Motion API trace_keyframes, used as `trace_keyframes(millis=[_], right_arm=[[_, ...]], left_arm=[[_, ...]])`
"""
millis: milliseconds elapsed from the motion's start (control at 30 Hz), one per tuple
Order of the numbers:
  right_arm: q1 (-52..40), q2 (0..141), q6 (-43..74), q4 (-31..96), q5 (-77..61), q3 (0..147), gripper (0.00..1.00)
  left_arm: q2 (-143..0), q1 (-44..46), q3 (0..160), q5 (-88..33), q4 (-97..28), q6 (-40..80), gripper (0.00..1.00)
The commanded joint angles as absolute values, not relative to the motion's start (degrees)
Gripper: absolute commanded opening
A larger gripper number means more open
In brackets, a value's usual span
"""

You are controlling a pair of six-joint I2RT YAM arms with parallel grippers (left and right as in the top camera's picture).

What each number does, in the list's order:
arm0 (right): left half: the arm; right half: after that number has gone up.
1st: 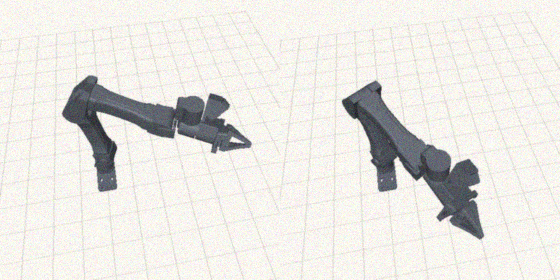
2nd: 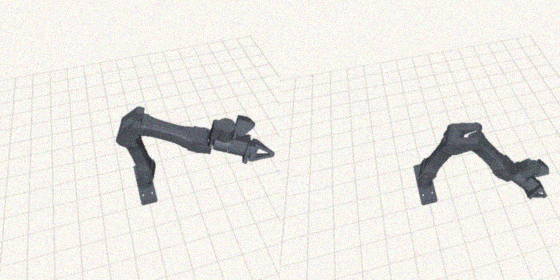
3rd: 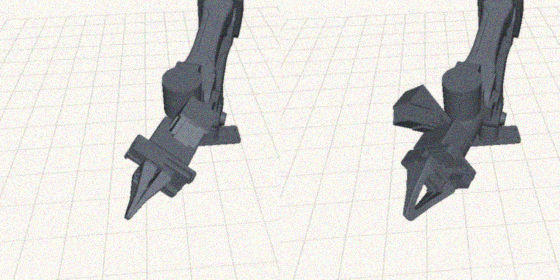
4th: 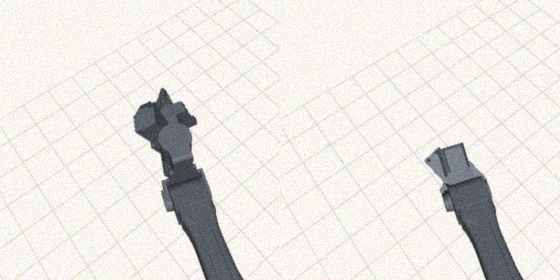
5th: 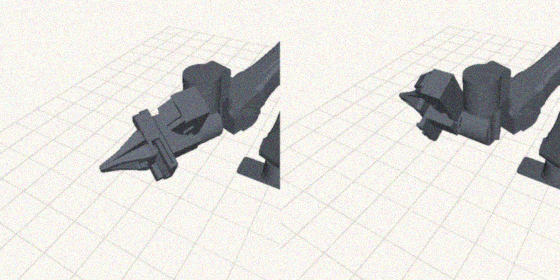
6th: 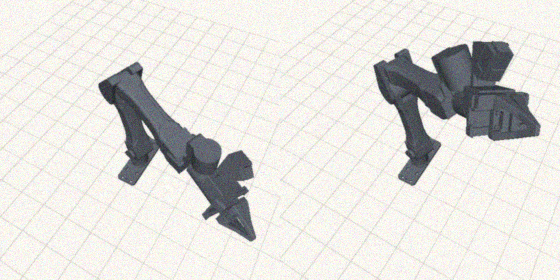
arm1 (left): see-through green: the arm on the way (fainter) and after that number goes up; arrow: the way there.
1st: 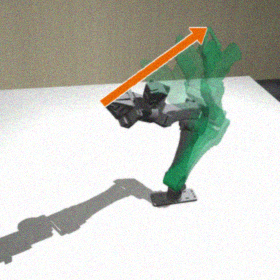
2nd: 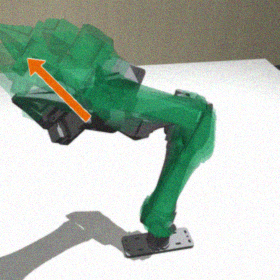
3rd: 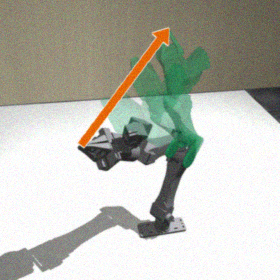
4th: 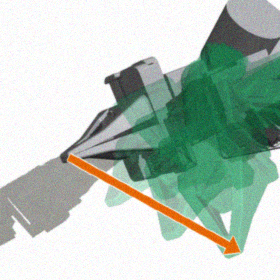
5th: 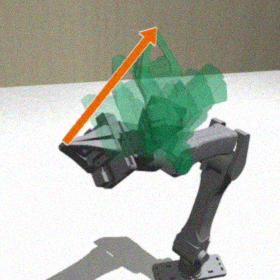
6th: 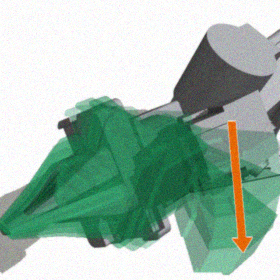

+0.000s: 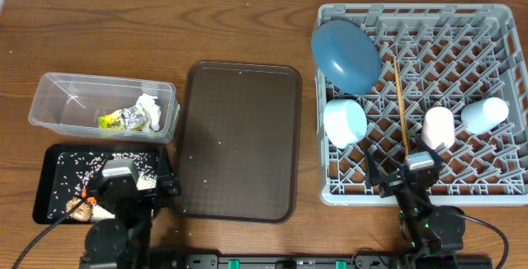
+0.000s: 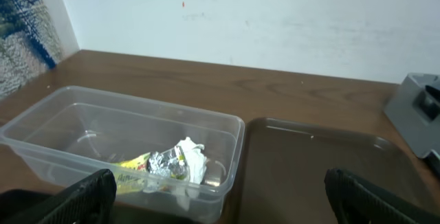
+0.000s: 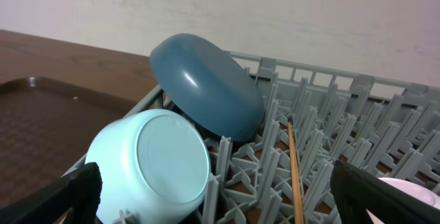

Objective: Sort waste into correct bins and load items into the dishwasher rack

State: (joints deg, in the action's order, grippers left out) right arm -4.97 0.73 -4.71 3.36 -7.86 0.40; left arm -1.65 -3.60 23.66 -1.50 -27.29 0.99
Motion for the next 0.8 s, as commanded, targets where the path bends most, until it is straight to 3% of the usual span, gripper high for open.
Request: trace_keyframes(millis=[0, 367, 767], right_arm=[[-5.2, 0.6, -5.2, 3.6, -7.9, 0.3, 0.99], [-5.2, 0.6, -5.2, 3.6, -7.9, 0.3, 0.99], [-5.2, 0.6, -5.2, 3.6, -7.9, 0.3, 0.99]], left_arm=[[-0.2, -3.4, 19.2, -1.3, -24.4, -0.2, 0.98], [-0.1, -3.4, 2.9, -1.6, -5.9, -0.1, 0.98], [-0.2, -3.4, 0.2, -1.9, -3.8, -0.2, 0.98]])
